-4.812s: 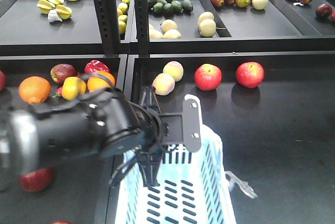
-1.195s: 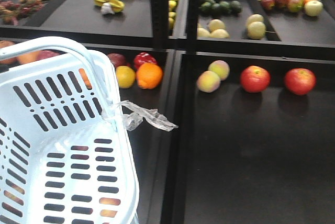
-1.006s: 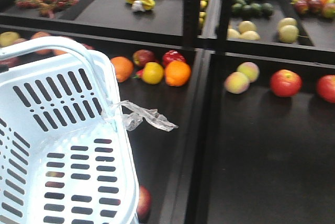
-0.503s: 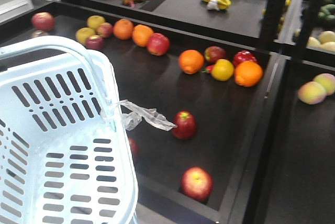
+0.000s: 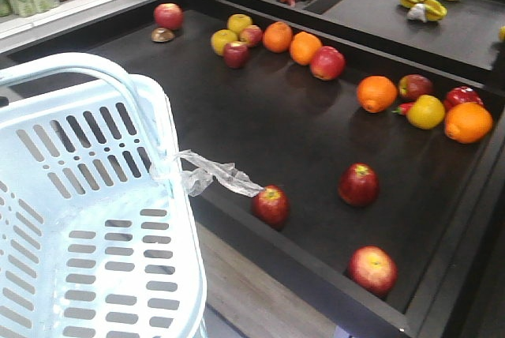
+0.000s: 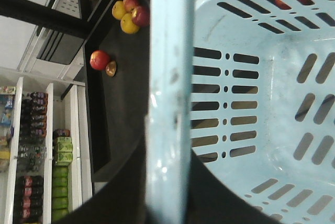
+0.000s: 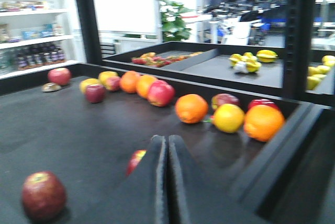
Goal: Pick three apples into basket with both arms
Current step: 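Hold the basket up with the left gripper and turn the base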
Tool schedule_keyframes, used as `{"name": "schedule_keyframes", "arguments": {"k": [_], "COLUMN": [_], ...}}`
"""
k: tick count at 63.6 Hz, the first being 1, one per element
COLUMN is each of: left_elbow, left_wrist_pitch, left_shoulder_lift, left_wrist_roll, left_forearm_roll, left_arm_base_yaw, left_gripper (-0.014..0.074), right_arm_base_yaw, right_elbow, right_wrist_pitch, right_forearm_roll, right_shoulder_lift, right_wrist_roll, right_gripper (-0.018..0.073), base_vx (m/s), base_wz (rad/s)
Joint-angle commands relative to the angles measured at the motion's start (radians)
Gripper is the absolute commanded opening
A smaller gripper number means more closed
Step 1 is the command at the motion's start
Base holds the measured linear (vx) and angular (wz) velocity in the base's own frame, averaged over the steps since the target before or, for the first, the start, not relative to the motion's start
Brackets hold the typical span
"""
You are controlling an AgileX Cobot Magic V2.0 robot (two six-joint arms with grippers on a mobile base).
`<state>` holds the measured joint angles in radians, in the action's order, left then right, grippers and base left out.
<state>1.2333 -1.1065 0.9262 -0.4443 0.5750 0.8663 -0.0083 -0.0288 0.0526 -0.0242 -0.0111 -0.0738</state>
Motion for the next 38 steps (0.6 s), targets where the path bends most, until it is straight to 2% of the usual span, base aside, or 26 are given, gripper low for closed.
{"name": "schedule_keyframes", "arguments": {"k": [1, 38], "left_elbow": [0.032, 0.032], "left_wrist_pitch": [0.069, 0.069], "left_shoulder_lift": [-0.010, -0.010], "left_wrist_roll": [0.012, 0.012], "left_forearm_roll": [0.035, 0.035], "left_arm_base_yaw": [0.003, 0.003], "left_gripper": [-0.0007, -0.0006], "right_arm_base_yaw": [-0.001, -0.001], "right_elbow": [-0.013, -0.013], "right_wrist_pitch": [-0.080, -0.080], "right_forearm_roll": [-0.002, -0.002], "right_shoulder_lift": [0.005, 0.005], "right_wrist_roll": [0.008, 0.008], "right_gripper": [-0.0009, -0.0009], "base_vx": [-0.07, -0.05], "base_wz": [0.36, 0.39]}}
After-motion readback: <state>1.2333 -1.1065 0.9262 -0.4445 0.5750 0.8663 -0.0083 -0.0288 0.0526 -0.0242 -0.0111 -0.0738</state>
